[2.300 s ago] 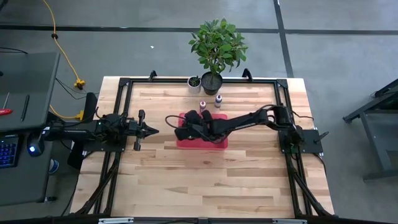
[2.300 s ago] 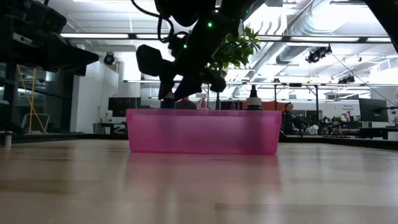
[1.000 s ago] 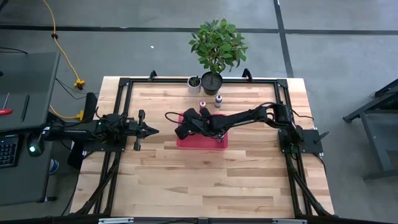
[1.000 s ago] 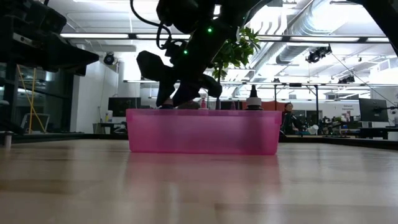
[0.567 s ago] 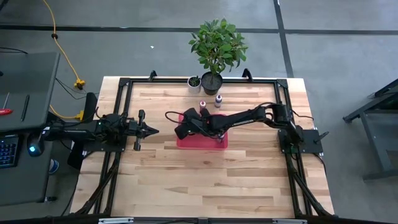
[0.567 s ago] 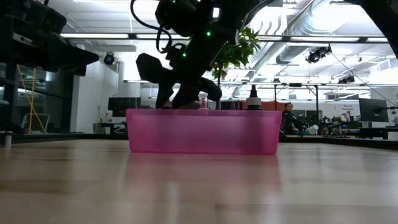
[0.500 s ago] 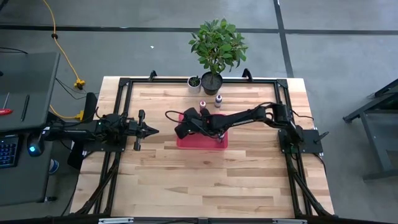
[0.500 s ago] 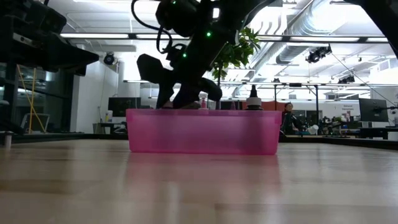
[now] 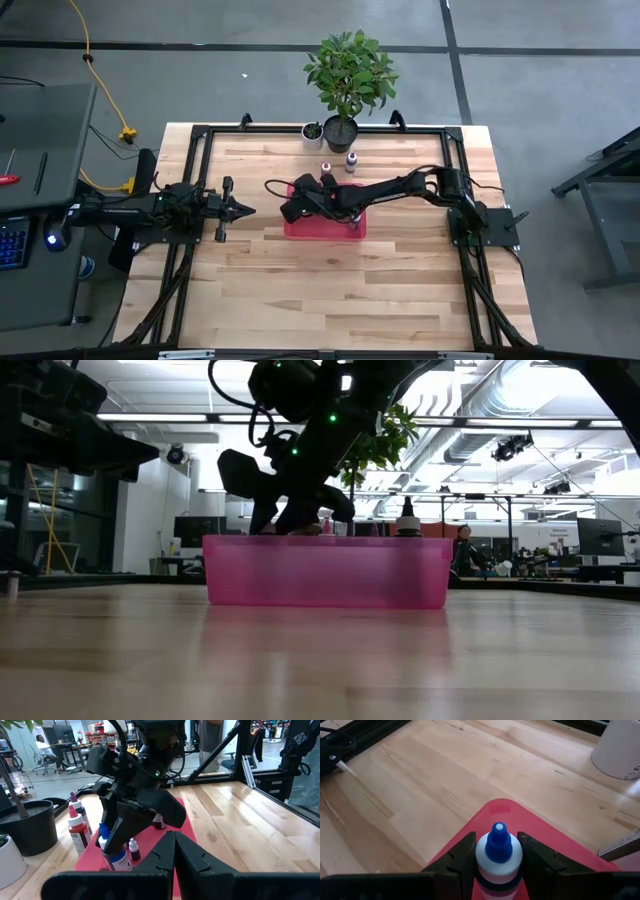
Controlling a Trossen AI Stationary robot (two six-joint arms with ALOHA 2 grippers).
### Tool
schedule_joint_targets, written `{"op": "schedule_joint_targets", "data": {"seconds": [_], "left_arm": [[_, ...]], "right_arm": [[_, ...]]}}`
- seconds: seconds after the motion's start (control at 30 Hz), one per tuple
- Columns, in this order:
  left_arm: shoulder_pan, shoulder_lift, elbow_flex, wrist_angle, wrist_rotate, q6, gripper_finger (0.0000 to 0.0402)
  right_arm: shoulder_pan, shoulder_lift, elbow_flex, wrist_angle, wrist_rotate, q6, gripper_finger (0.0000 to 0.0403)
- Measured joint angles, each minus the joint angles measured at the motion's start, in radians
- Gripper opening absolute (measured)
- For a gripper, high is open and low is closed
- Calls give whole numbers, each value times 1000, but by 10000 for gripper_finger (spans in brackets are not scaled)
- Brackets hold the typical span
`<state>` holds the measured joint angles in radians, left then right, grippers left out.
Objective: Pick & Place food coloring
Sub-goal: Put the large blue food coloring bottle into the pink container
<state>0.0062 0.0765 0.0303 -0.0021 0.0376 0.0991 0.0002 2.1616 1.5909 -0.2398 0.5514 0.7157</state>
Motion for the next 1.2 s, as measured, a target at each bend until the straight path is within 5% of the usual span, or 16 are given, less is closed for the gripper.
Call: {"op": "schedule_joint_targets", "data": {"seconds": [1.2], "left_arm": [[0, 0, 0, 0, -3, 0, 0]], "right_arm": [[0, -8, -3, 10, -34, -27, 122]]}}
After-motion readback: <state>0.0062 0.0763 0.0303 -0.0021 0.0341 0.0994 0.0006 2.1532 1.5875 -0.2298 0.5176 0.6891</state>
